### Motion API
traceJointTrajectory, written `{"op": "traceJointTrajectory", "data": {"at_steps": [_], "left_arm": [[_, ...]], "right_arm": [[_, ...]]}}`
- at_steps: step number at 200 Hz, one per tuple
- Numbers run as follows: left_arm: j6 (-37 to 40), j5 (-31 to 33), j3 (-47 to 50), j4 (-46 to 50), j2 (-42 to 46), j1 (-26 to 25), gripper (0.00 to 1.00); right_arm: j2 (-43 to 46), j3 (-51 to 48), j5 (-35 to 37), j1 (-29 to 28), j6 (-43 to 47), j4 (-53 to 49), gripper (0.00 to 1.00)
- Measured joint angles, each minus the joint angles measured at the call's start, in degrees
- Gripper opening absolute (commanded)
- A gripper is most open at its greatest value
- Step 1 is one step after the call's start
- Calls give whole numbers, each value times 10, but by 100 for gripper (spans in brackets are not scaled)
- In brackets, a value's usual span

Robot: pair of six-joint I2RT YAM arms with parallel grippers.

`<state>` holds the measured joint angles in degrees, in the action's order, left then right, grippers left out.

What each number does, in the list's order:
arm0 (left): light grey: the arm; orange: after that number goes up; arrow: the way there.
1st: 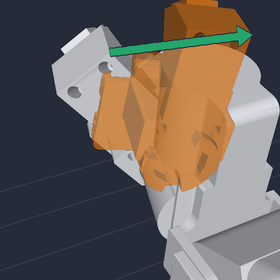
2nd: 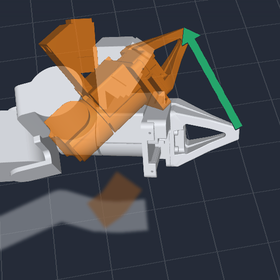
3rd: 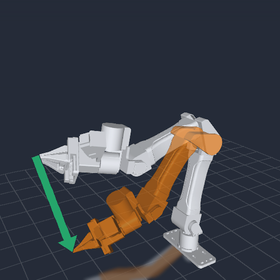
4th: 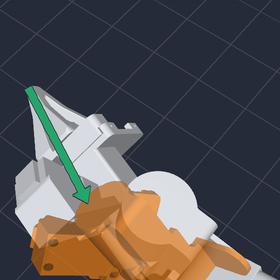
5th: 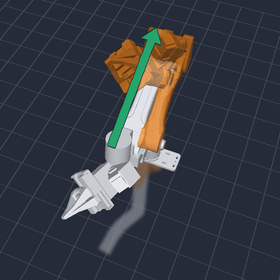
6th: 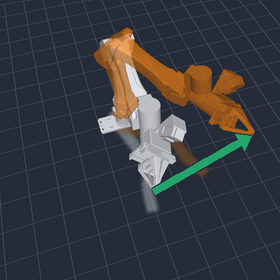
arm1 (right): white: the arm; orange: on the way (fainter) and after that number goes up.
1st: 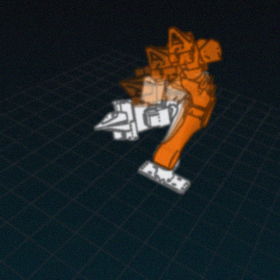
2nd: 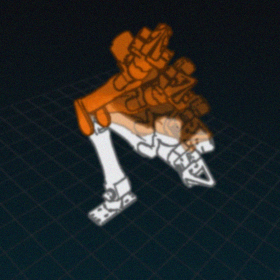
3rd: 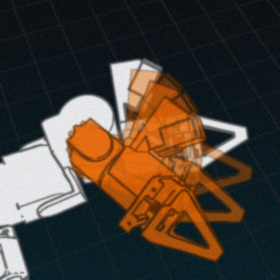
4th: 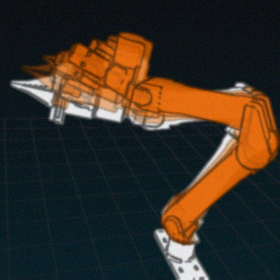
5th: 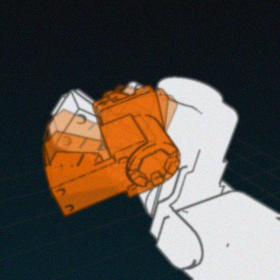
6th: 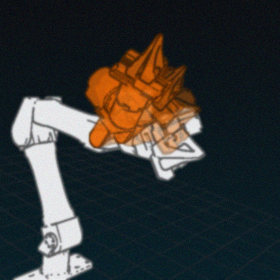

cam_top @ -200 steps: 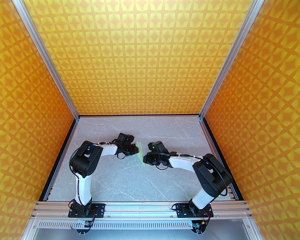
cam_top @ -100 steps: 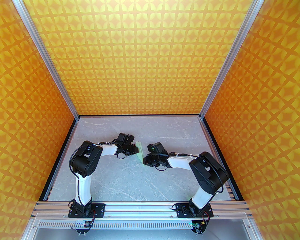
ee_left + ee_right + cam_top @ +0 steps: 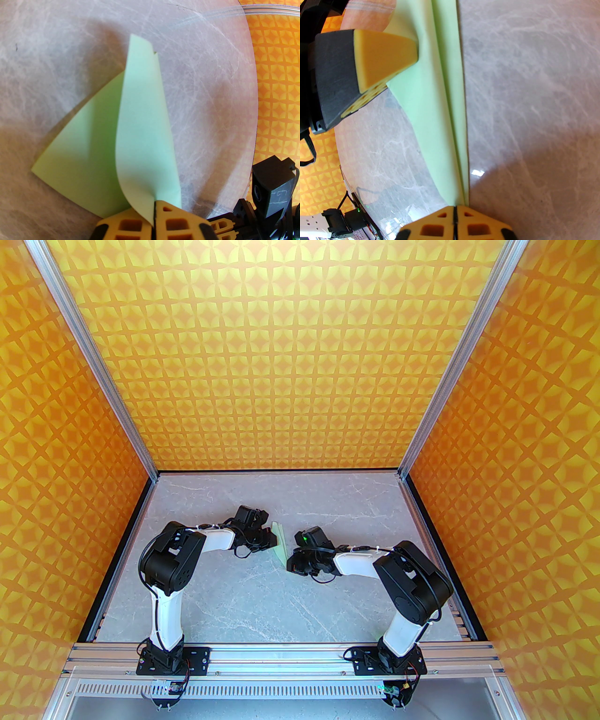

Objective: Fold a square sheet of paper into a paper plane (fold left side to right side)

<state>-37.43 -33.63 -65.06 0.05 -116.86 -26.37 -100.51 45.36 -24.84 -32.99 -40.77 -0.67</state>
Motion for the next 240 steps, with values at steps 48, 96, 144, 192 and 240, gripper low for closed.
{"op": "traceJointTrajectory", "data": {"at_steps": [48,96,144,192,240], "left_arm": [[2,0,-7,9,0,0,10],[13,0,-29,29,0,-7,10],[17,0,-35,33,-9,-8,10],[19,0,-44,37,-22,-8,10],[24,0,-56,49,-28,-9,10]], "right_arm": [[0,2,5,0,7,-6,6],[-2,2,4,0,6,-6,6],[-4,5,4,0,6,-7,6],[-4,5,3,0,6,-7,6],[-4,5,3,0,6,-6,6]]}}
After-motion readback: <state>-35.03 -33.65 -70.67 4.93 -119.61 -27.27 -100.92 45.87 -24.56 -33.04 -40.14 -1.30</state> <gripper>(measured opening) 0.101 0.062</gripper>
